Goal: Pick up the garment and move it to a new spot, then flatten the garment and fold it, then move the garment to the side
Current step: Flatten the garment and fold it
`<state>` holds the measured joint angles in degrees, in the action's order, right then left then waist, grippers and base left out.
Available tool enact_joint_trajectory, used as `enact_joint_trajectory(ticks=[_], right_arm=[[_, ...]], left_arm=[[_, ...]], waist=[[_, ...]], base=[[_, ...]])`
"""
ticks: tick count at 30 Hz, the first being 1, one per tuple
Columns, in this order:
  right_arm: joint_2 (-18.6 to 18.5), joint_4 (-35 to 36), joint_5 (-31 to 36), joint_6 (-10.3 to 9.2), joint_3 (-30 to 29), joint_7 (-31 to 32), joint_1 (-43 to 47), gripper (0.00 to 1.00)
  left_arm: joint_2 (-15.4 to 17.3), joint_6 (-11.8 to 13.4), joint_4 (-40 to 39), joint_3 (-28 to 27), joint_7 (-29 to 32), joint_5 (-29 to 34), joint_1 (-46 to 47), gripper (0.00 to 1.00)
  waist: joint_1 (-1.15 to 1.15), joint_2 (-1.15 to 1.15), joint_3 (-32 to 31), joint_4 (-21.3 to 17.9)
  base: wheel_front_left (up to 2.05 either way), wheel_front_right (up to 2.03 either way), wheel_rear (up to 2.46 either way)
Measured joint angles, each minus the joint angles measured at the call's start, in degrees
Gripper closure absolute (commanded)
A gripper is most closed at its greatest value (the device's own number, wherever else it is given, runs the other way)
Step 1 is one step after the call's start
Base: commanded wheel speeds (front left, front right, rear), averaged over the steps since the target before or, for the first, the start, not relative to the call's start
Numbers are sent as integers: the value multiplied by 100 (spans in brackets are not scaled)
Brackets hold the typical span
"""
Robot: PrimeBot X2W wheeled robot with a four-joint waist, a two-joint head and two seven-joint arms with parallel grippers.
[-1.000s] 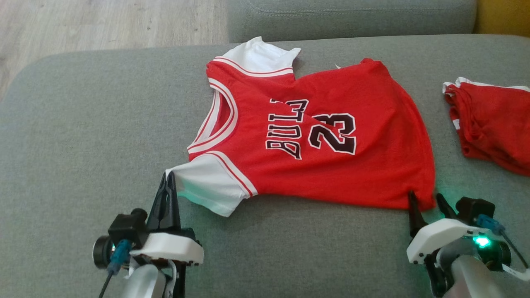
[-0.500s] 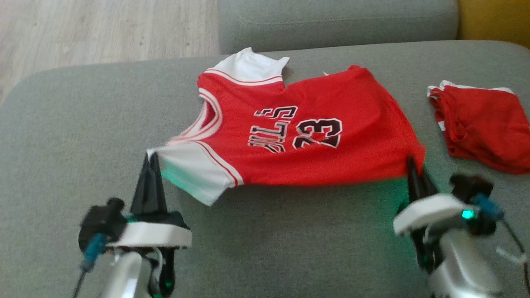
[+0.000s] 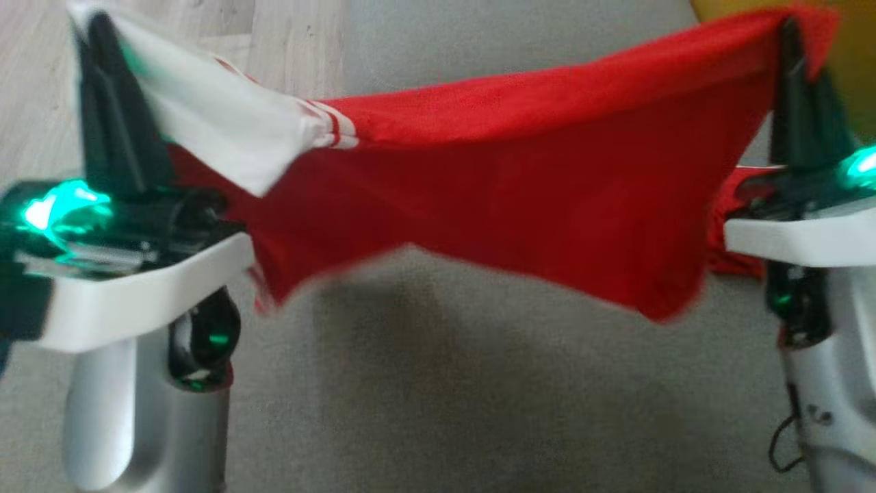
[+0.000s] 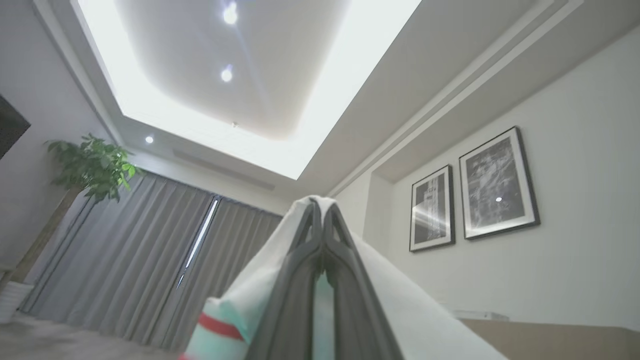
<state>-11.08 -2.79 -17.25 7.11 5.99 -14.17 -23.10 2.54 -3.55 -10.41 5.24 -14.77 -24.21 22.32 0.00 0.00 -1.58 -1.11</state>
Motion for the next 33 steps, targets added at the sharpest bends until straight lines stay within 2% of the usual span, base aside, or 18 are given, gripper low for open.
enact_joint_trajectory(ticks=[5, 9, 11, 14, 17, 19, 20, 22, 25, 29, 30, 33], right_arm=[[-177, 989, 2, 0, -15, 137, -98, 100], [-140, 1529, 34, 0, -197, 524, -79, 100], [-29, 1661, 129, 0, -323, 771, -73, 100], [135, 1536, 342, 0, -450, 1206, -66, 100], [293, 1036, 303, 0, -489, 1483, -127, 100], [301, 561, 280, 0, -460, 1593, -333, 100], [226, 4, 272, 0, -405, 1594, -825, 100], [76, -648, 281, 0, -298, 1548, -1572, 100], [-71, -1645, 331, 0, -191, 1298, -2813, 100], [-271, -2830, 714, 0, -18, 641, -4255, 100], [-271, -2830, 714, 0, -18, 641, -4255, 100], [-311, -3565, 937, 0, -63, 226, -4933, 100]], left_arm=[[-10, 129, -981, -7, 305, -132, 184, 100], [-16, 466, -1586, -42, 784, -315, 279, 100], [-11, 612, -1677, -91, 1035, -346, 384, 100], [75, 690, -1394, -123, 1400, -330, 628, 100], [154, 649, -563, -152, 1692, -444, 926, 100], [319, 588, 65, -167, 1796, -448, 1187, 100], [504, 483, 727, -190, 1824, -445, 1614, 100], [619, 394, 1518, -212, 1824, -434, 2263, 100], [766, 193, 2582, -208, 1651, -286, 3361, 100], [824, 118, 3610, -224, 1167, -134, 4692, 100], [824, 118, 3610, -224, 1167, -134, 4692, 100], [825, 20, 4227, -220, 826, -44, 5311, 100]], waist=[[0, 0, -122, -111], [-1, 0, -161, -160], [-1, 0, -139, -166], [-1, 0, -50, -161], [0, 0, 108, -153], [0, 0, 266, -151], [0, 0, 487, -149], [2, 0, 752, -141], [2, 0, 1168, -116], [3, 0, 1679, -47], [3, 0, 1679, -47], [3, 0, 1966, 57]], base=[[0, 0, 0], [0, 0, 0], [0, 0, 0], [0, 0, 0], [0, 0, 0], [0, 0, 0], [0, 0, 0], [0, 0, 0], [0, 0, 0], [0, 0, 0], [0, 0, 0], [0, 0, 0]])
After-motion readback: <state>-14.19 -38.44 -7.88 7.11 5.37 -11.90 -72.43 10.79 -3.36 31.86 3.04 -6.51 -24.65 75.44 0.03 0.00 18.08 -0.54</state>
